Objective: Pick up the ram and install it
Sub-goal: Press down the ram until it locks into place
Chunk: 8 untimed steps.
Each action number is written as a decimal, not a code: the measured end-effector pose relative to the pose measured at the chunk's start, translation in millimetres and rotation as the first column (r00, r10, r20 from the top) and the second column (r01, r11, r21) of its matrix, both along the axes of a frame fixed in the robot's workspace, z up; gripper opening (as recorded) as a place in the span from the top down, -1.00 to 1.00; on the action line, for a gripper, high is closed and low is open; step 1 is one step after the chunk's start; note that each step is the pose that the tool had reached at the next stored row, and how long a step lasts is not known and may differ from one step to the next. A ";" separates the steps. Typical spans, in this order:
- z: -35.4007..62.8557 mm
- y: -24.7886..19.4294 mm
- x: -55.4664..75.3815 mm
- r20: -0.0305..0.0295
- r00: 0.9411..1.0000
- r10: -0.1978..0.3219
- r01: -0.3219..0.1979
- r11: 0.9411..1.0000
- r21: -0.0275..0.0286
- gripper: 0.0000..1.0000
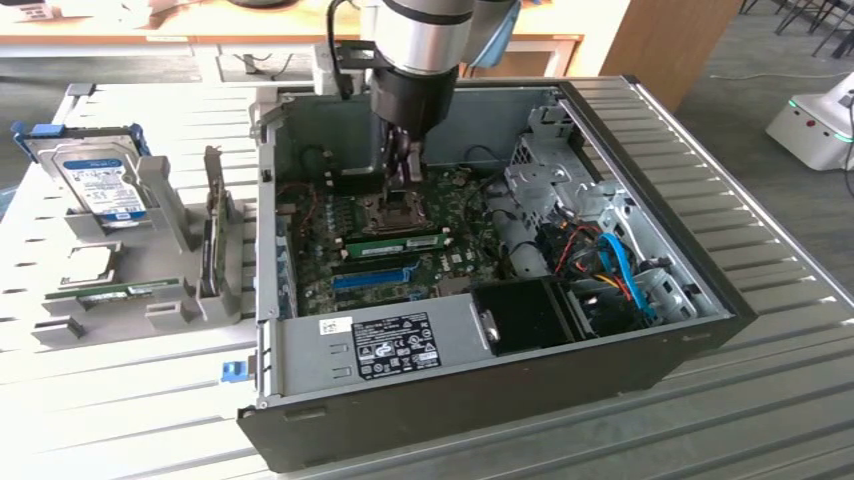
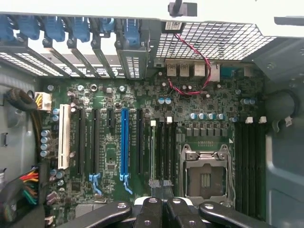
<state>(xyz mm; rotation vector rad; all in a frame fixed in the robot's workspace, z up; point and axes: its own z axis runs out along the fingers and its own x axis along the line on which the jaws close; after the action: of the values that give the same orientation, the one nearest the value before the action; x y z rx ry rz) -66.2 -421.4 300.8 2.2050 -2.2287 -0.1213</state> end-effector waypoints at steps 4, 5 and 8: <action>7.7 0.0 1.6 0.000 1.000 0.000 0.000 1.000 0.000 0.79; 9.5 0.0 2.0 0.000 1.000 0.000 0.000 1.000 0.000 0.79; 14.7 0.0 3.0 0.000 1.000 0.000 0.000 1.000 0.000 0.79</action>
<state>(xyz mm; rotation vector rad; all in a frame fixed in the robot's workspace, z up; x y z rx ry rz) -63.2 -421.4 315.6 2.2050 -2.2286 -0.1213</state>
